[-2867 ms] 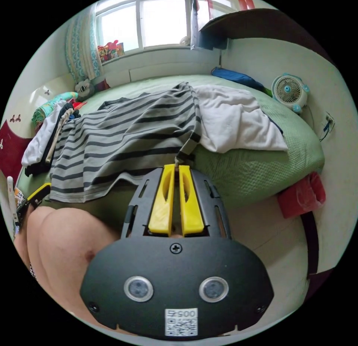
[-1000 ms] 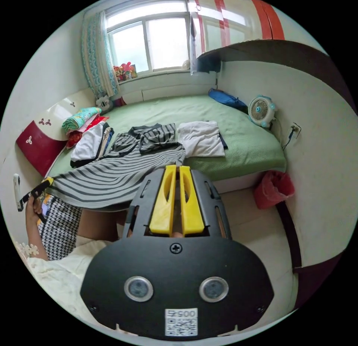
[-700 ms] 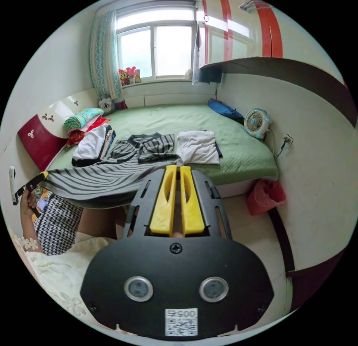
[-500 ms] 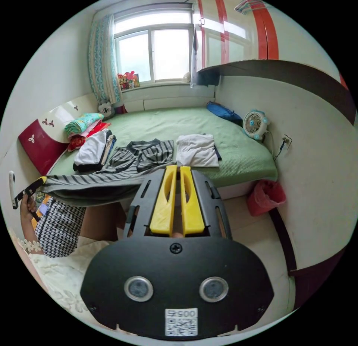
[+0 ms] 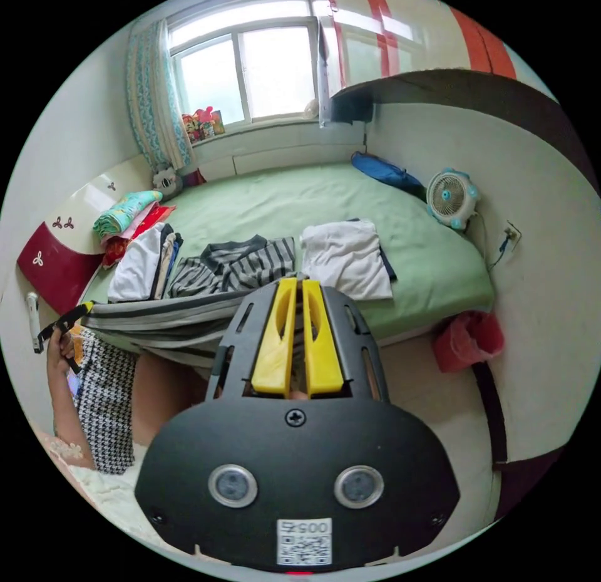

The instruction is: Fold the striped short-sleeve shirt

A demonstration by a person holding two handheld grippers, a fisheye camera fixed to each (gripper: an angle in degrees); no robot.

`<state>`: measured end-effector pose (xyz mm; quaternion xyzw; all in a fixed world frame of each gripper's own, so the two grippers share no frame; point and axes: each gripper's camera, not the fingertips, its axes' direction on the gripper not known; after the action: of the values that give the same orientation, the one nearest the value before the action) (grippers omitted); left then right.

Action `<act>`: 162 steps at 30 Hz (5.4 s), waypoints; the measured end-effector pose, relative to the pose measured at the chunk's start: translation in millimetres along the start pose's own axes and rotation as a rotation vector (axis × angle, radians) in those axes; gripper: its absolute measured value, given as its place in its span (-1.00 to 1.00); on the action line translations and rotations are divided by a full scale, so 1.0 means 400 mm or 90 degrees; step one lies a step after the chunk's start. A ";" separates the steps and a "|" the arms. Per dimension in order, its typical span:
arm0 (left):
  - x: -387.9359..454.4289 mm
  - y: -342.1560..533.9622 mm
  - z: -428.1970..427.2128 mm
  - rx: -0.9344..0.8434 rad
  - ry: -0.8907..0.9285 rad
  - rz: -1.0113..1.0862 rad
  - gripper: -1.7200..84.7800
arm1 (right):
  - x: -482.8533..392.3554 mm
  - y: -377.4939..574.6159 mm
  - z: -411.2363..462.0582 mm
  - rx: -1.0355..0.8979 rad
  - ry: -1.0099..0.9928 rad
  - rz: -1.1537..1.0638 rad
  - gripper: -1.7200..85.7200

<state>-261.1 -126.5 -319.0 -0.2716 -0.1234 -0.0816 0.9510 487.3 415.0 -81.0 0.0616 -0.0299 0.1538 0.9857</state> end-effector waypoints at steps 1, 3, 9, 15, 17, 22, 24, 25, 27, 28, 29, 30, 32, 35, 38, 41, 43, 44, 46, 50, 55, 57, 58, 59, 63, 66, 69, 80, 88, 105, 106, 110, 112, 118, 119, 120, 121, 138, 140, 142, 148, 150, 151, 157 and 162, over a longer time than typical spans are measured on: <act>-0.013 -0.070 0.057 -0.008 -0.003 0.003 -0.92 | -0.004 -0.031 0.023 0.006 0.002 -0.005 -0.98; -0.030 -0.182 0.144 -0.019 -0.007 0.001 -0.91 | -0.020 -0.183 0.139 0.013 0.009 -0.009 -0.97; -0.092 -0.467 0.408 -0.040 -0.072 -0.058 -0.75 | -0.047 -0.513 0.514 -0.061 0.035 0.017 -0.87; -0.110 -0.431 0.487 -0.051 -0.033 0.005 -0.71 | -0.008 -0.452 0.602 -0.100 -0.048 -0.012 -0.82; -0.116 -0.348 0.500 -0.068 -0.002 0.032 -0.70 | 0.018 -0.380 0.604 -0.118 -0.055 -0.035 -0.81; -0.135 -0.167 0.570 -0.165 0.044 0.037 -0.66 | 0.134 -0.183 0.612 -0.193 -0.088 -0.002 -0.78; -0.144 -0.122 0.610 -0.179 0.042 0.023 -0.66 | 0.177 -0.122 0.645 -0.237 -0.086 0.035 -0.77; -0.150 -0.104 0.640 -0.183 0.050 0.010 -0.67 | 0.185 -0.113 0.657 -0.244 -0.094 0.048 -0.77; -0.153 -0.097 0.685 -0.186 0.052 -0.008 -0.69 | 0.191 -0.096 0.710 -0.272 -0.141 0.076 -0.77; -0.150 -0.099 0.721 -0.202 0.047 -0.012 -0.70 | 0.187 -0.096 0.725 -0.281 -0.147 0.078 -0.77; -0.145 -0.103 0.755 -0.217 0.042 -0.020 -0.72 | 0.173 -0.098 0.752 -0.295 -0.155 0.081 -0.79; -0.142 -0.106 0.770 -0.221 0.037 -0.022 -0.73 | 0.154 -0.104 0.772 -0.300 -0.163 0.081 -0.80; -0.126 -0.122 0.803 -0.235 0.003 -0.026 -0.82 | 0.124 -0.116 0.789 -0.298 -0.160 0.073 -0.85; -0.103 -0.145 0.787 -0.230 -0.002 -0.014 -0.88 | 0.089 -0.145 0.766 -0.272 -0.146 0.066 -0.94; -0.102 -0.150 0.754 -0.209 0.007 -0.014 -0.90 | 0.084 -0.163 0.722 -0.244 -0.130 0.050 -0.96; -0.116 -0.126 0.768 -0.224 0.028 -0.026 -0.89 | 0.098 -0.155 0.715 -0.250 -0.149 0.065 -0.96; -0.126 -0.102 0.796 -0.243 0.037 -0.037 -0.87 | 0.092 -0.139 0.737 -0.268 -0.138 0.065 -0.93; -0.134 -0.087 0.807 -0.243 0.050 -0.049 -0.86 | 0.083 -0.128 0.759 -0.296 -0.114 0.059 -0.90; -0.143 -0.072 0.801 -0.221 0.071 -0.065 -0.83 | 0.064 -0.124 0.763 -0.296 -0.072 0.043 -0.86; -0.139 -0.070 0.759 -0.170 0.058 -0.056 -0.80 | -0.009 -0.184 0.673 -0.175 -0.102 -0.007 -0.80; -0.113 -0.095 0.733 -0.121 0.027 -0.033 -0.82 | -0.216 -0.310 0.654 -0.085 -0.186 -0.141 -0.77; -0.092 -0.101 0.744 -0.115 0.050 -0.018 -0.82 | -0.345 -0.363 0.713 -0.089 -0.235 -0.200 -0.78; -0.076 -0.103 0.758 -0.114 0.072 -0.007 -0.82 | -0.381 -0.373 0.734 -0.096 -0.241 -0.214 -0.78; -0.057 -0.104 0.777 -0.117 0.089 0.005 -0.82 | -0.452 -0.391 0.784 -0.115 -0.250 -0.239 -0.78; -0.005 -0.109 0.836 -0.141 0.103 0.035 -0.82 | -0.696 -0.426 0.954 -0.179 -0.234 -0.328 -0.76; 0.031 -0.114 0.879 -0.165 0.083 0.059 -0.81 | -0.837 -0.425 1.049 -0.185 -0.152 -0.428 -0.76; 0.049 -0.118 0.910 -0.187 0.084 0.063 -0.81 | -0.937 -0.406 1.125 -0.206 -0.077 -0.582 -0.74; 0.161 -0.113 0.907 -0.187 0.076 0.064 -0.81 | -0.811 -0.681 1.147 -0.172 -0.033 -0.328 -0.75; 0.343 -0.114 0.842 -0.163 0.081 0.119 -0.81 | -0.428 -0.487 0.981 -0.174 -0.079 -0.263 -0.75; 0.968 -0.117 0.790 -0.172 0.132 0.321 -0.77 | 0.275 -0.057 0.950 -0.321 -0.216 0.056 -0.75; 1.005 -0.112 0.791 -0.177 0.134 0.332 -0.77 | 0.282 -0.052 0.966 -0.328 -0.227 0.065 -0.76; 1.122 -0.092 0.793 -0.195 0.137 0.375 -0.76 | 0.316 -0.036 1.060 -0.374 -0.290 0.096 -0.83; 1.169 -0.083 0.799 -0.197 0.126 0.401 -0.75 | 0.329 -0.049 1.060 -0.363 -0.310 0.098 -0.89; 1.322 -0.076 0.860 -0.201 0.128 0.485 -0.64 | 0.328 -0.139 1.009 -0.405 -0.310 0.073 -0.97; 1.358 -0.075 0.870 -0.193 0.121 0.506 -0.63 | 0.321 -0.164 0.994 -0.404 -0.325 0.072 -0.97; 1.375 -0.074 0.875 -0.190 0.115 0.518 -0.62 | 0.314 -0.190 0.981 -0.407 -0.338 0.077 -0.98; 1.409 -0.073 0.884 -0.183 0.100 0.537 -0.61 | 0.309 -0.202 0.977 -0.412 -0.337 0.079 -0.97; 1.286 -0.146 0.811 -0.096 0.091 0.369 -0.87 | 0.369 -0.429 1.090 -0.396 -0.389 0.158 -0.69; 1.259 -0.151 0.800 -0.094 0.105 0.360 -0.88 | 0.367 -0.448 1.140 -0.407 -0.396 0.182 -0.70; 1.242 -0.154 0.797 -0.095 0.113 0.354 -0.88 | 0.360 -0.472 1.179 -0.405 -0.422 0.208 -0.71; 1.184 -0.161 0.787 -0.086 0.148 0.330 -0.88 | 0.287 -0.545 1.303 -0.462 -0.370 0.208 -0.67; 1.167 -0.160 0.785 -0.084 0.159 0.328 -0.88 | 0.254 -0.555 1.344 -0.480 -0.365 0.205 -0.67; 1.155 -0.159 0.784 -0.086 0.170 0.327 -0.88 | 0.246 -0.556 1.353 -0.482 -0.367 0.207 -0.67; 1.095 -0.170 0.770 -0.077 0.204 0.305 -0.88 | 0.164 -0.569 1.381 -0.477 -0.380 0.233 -0.92; 1.109 -0.204 0.731 -0.040 0.261 0.316 -0.88 | 0.101 -0.686 1.251 -0.430 -0.315 0.158 -0.98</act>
<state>89.4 -77.3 85.7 -0.3007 0.1436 0.0959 0.9380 590.0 102.2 387.0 -0.2336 -0.3212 0.2329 0.8877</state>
